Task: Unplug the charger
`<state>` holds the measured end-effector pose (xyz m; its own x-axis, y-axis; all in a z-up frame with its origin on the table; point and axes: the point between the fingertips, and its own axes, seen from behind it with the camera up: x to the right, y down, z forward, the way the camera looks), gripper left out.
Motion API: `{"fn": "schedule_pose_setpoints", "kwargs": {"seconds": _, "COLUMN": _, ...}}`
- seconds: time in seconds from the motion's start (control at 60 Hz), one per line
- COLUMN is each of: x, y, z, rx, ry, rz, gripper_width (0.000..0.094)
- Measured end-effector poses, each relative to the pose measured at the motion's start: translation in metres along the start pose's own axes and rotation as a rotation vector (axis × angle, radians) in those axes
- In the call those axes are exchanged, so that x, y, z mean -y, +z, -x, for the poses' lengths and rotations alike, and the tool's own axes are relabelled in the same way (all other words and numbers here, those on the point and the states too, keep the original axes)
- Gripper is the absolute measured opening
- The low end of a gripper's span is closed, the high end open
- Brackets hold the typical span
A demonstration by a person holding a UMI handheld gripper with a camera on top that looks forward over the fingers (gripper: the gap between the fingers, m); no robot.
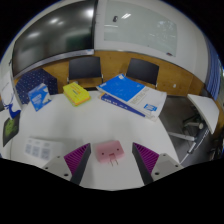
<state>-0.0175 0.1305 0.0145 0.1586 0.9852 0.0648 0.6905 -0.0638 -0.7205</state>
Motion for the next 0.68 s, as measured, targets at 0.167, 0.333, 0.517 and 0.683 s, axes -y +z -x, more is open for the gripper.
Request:
{"fn": "schedule_pose_setpoints", "kwargs": {"seconds": 0.167, "x": 0.007, "y": -0.144, "z": 0.0, "rx": -0.008, "ry": 0.022, "rz": -0.024, "gripper_width": 0.0854}}
{"fn": "schedule_pose_setpoints", "kwargs": {"seconds": 0.333, "x": -0.043, "y": -0.278, "z": -0.003, "rx": -0.038, "ry": 0.014, "rz": 0.024, "gripper_width": 0.0853}}
{"fn": "schedule_pose_setpoints", "kwargs": {"seconds": 0.517, "x": -0.097, "y": -0.342, "z": 0.002, "rx": -0.008, "ry": 0.039, "rz": 0.046, "gripper_width": 0.0852}}
{"fn": "schedule_pose_setpoints", "kwargs": {"seconds": 0.683, "x": -0.113, "y": -0.353, "z": -0.007, "rx": -0.022, "ry": -0.004, "rz": 0.035, "gripper_width": 0.0862}}
